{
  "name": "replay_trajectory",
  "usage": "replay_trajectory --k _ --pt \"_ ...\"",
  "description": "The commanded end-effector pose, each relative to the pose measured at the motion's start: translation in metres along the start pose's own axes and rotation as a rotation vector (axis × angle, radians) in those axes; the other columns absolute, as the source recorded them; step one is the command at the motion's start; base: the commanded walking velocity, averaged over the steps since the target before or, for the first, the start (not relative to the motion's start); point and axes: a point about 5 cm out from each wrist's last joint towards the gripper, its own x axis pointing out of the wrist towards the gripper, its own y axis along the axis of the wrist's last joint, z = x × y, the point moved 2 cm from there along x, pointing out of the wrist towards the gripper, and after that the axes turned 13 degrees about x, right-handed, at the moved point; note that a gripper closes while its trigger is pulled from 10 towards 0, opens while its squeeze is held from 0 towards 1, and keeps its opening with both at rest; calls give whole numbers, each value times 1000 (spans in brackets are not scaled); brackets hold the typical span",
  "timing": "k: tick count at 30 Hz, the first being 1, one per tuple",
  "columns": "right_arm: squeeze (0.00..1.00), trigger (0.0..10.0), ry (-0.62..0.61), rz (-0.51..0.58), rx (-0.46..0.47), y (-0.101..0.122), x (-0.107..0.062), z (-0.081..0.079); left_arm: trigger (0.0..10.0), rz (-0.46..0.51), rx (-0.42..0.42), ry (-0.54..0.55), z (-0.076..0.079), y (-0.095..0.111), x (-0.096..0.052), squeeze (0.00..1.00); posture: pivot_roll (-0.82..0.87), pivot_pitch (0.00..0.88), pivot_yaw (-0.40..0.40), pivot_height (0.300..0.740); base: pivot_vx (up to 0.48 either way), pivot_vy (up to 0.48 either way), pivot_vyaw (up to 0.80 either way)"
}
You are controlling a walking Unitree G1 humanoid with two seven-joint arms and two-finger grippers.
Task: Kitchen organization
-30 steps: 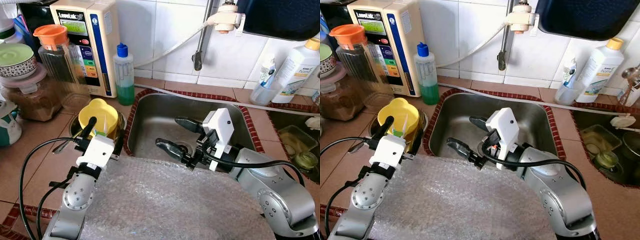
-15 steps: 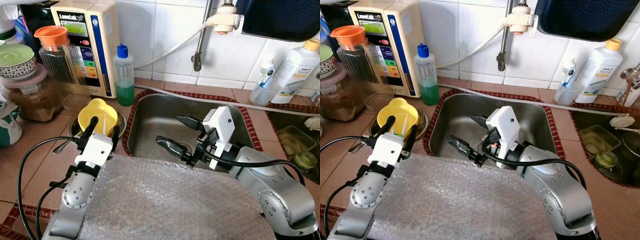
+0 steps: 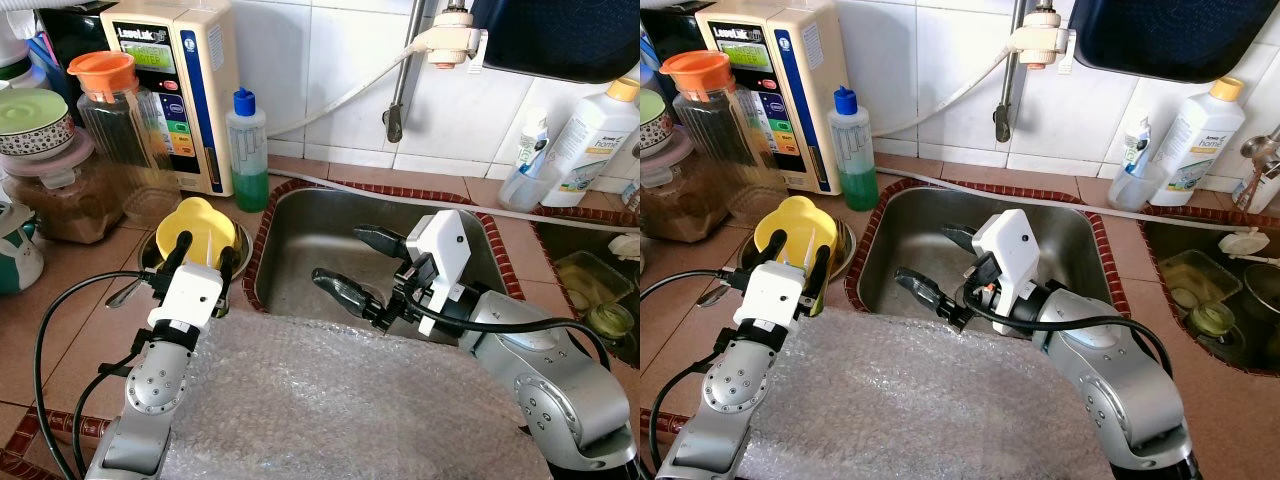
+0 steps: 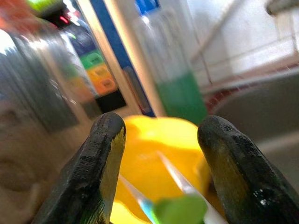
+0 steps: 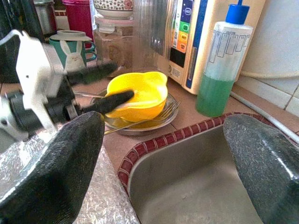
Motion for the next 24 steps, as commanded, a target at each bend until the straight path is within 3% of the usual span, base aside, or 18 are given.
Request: replay_trajectory --k 1,13,20,24 --pt "0 10000 2 5 -18 3 0 0 10000 30 7 69 -17 12 3 0 16 17 -34 740 0 0 0" --pt "0 10000 2 8 -23 2 3 2 10000 49 -9 85 -23 26 1 0 32 14 -34 740 0 0 0" --pt "0 10000 2 9 -27 2 3 3 10000 114 -7 110 -31 53 7 0 33 13 -33 740 0 0 0" --pt "0 10000 4 10 -29 2 4 2 10000 117 -21 115 -32 56 10 0 31 13 -32 740 0 0 0"
